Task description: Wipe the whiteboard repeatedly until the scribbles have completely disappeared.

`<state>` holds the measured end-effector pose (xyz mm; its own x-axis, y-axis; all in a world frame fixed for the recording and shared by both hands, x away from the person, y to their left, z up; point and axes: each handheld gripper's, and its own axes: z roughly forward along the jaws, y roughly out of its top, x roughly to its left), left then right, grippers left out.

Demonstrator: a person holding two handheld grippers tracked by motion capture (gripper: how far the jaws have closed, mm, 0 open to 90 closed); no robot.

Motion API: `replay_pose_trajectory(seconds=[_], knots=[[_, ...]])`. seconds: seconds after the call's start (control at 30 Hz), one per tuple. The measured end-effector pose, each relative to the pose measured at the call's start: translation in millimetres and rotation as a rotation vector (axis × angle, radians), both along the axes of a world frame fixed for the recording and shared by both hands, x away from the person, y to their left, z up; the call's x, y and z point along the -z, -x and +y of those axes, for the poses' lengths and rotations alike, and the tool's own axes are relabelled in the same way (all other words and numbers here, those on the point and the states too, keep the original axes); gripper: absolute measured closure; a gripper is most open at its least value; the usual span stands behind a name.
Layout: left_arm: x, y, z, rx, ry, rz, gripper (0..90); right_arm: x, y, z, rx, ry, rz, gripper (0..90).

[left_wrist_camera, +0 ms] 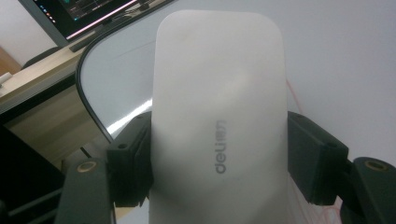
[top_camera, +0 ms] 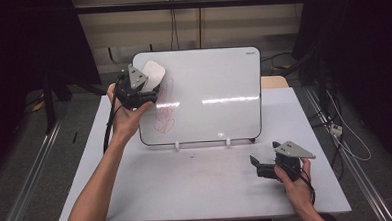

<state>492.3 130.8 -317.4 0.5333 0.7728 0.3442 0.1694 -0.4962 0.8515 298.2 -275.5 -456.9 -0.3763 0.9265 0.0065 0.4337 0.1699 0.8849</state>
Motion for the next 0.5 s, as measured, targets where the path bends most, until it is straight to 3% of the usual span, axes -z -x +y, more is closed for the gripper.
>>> replay_pose_trajectory(seconds=[0.33,0.5], knots=[[4.3,-11.4,-13.4,-0.026,-0.096,-0.04,31.2,-0.7,3.0,1.4,0.002,0.01,-0.007,5.6],[5.4,-11.1,-14.4,-0.029,-0.099,-0.049,31.2,-0.9,3.4,-1.4,0.006,0.002,-0.008,5.7]])
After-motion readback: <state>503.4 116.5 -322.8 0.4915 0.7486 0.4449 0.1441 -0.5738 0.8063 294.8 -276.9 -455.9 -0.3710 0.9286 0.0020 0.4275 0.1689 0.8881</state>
